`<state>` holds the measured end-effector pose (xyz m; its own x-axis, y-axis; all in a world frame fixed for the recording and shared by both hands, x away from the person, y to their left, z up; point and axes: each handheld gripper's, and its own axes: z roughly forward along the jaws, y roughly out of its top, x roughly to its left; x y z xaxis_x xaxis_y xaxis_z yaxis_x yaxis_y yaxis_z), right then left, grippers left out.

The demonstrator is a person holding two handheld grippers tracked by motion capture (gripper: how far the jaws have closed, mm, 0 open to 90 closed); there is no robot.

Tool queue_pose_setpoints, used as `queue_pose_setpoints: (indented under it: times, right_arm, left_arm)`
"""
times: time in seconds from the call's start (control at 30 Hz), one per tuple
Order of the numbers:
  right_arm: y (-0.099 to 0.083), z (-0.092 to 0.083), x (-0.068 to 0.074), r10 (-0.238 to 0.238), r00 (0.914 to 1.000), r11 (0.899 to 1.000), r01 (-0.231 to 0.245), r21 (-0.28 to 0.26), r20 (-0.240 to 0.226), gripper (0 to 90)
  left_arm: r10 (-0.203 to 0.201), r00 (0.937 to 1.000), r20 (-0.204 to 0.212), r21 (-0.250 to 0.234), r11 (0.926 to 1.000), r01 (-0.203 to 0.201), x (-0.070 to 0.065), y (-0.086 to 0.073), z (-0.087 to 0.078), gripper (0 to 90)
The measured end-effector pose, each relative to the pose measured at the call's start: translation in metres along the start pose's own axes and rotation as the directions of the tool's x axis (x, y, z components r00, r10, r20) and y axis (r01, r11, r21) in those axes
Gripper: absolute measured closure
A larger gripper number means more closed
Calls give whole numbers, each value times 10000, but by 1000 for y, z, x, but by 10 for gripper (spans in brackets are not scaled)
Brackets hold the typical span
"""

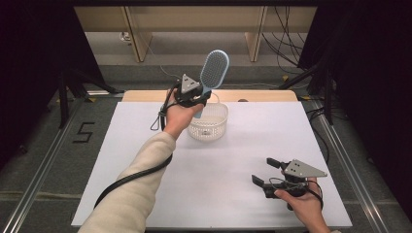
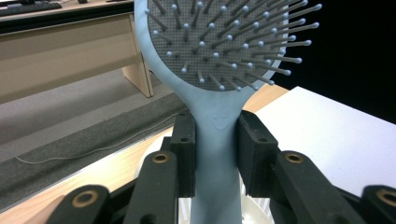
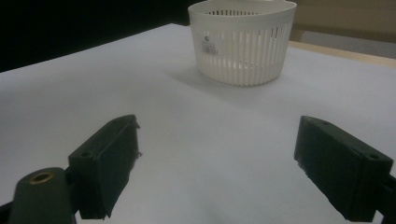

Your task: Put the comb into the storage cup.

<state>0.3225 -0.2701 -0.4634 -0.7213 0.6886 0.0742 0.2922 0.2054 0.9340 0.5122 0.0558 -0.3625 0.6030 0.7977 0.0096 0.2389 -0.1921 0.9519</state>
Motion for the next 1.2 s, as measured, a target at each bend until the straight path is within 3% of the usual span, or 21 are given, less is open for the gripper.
queue_pose_setpoints:
  times: [0.93,1.2]
  right_arm:
    - [0,0,0,-13,10000,10000,13,15,-22,146]
    - [0,0,0,-16,10000,10000,16,27,-16,147]
  left_arm:
    - [1,10000,78,103,9999,-2,3,-7,6,699]
    - [164,9997,187,63,9998,-166,3,-8,7,699]
